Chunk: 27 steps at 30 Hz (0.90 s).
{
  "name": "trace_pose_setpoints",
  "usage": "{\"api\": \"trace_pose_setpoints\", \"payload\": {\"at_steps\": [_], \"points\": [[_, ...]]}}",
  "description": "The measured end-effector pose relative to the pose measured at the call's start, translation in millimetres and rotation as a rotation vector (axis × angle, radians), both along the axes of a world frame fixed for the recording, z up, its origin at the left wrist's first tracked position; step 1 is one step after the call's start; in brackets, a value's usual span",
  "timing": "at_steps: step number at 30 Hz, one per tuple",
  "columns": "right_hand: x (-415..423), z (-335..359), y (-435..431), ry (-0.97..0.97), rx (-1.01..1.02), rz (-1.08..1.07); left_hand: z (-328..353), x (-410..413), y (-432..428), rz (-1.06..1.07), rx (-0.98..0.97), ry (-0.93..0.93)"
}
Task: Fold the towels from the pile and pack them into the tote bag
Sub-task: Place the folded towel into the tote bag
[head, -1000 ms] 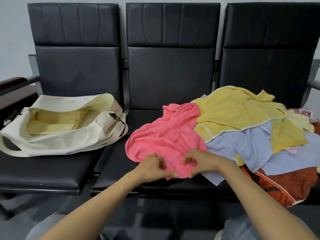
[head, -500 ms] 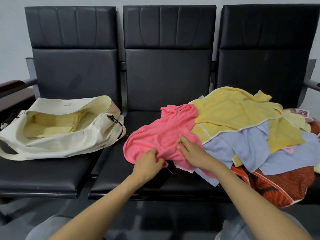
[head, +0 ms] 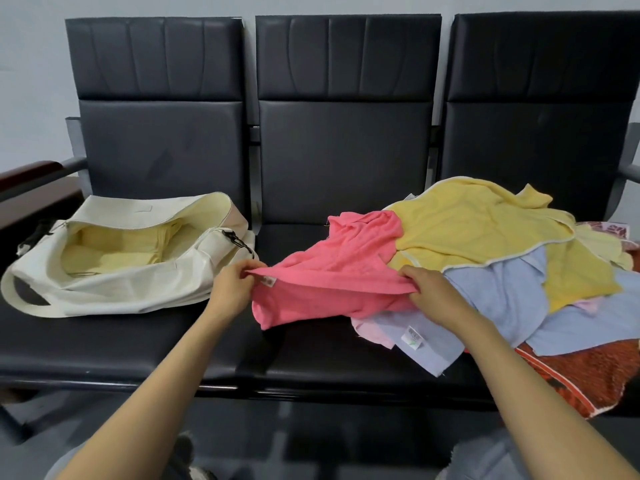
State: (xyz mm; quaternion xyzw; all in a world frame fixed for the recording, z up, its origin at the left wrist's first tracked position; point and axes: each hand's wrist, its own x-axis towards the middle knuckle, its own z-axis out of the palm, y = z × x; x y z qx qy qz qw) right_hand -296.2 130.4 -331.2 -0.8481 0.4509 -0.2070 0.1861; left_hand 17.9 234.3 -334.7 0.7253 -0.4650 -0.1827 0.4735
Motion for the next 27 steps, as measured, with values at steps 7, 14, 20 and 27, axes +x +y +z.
{"api": "trace_pose_setpoints", "payload": {"at_steps": [7,14,20,27], "points": [[-27,-3,-1,-0.265,-0.015,-0.256,-6,6,21,0.08,-0.097,0.338],[-23,54,25,-0.602,0.076,-0.228,49,7,47,0.185,-0.168,0.058],[-10,144,54,-1.13,0.267,-0.118,134,-9,58,0.039,-0.408,0.302],[-22,206,83,-1.281,0.076,-0.033,200,-14,86,0.108,-0.683,0.155]]}}
